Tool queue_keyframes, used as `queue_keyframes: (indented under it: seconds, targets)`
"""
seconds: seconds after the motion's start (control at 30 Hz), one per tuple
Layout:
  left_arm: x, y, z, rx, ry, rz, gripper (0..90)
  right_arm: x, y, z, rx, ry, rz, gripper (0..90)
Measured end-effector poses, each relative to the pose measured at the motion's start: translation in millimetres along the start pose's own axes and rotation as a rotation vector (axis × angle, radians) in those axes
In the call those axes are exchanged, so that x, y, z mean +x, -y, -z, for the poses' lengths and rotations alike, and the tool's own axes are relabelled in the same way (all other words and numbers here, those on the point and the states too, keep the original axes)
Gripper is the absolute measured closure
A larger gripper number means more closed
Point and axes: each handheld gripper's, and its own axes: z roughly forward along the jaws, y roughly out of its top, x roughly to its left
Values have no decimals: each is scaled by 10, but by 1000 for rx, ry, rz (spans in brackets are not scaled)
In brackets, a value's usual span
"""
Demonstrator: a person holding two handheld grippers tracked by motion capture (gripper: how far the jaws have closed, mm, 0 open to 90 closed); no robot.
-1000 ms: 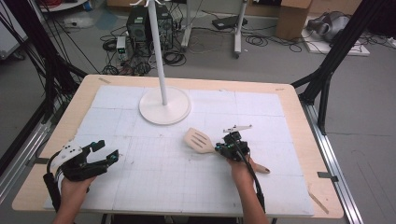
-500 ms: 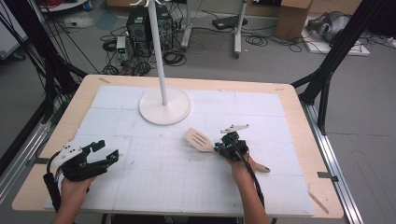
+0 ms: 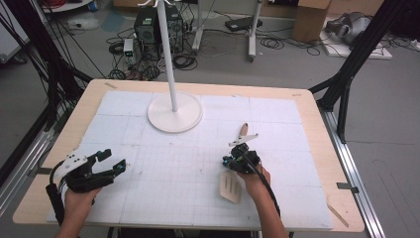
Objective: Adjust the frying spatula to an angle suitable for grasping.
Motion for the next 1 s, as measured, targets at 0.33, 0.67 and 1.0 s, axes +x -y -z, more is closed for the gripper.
queue_keyframes:
  seconds: [0.33,0.67,1.0]
  targets:
    - [5,-1,3,-1,0,-1,269,-71,78,355,-129,60,-28,889]
    - [4,-2,3,-3,-1,0,269,-56,517,558,-51,87,-12,894]
    - [2,-2,6,-3,-3,4,269,100,686,534,-29,-40,15,895]
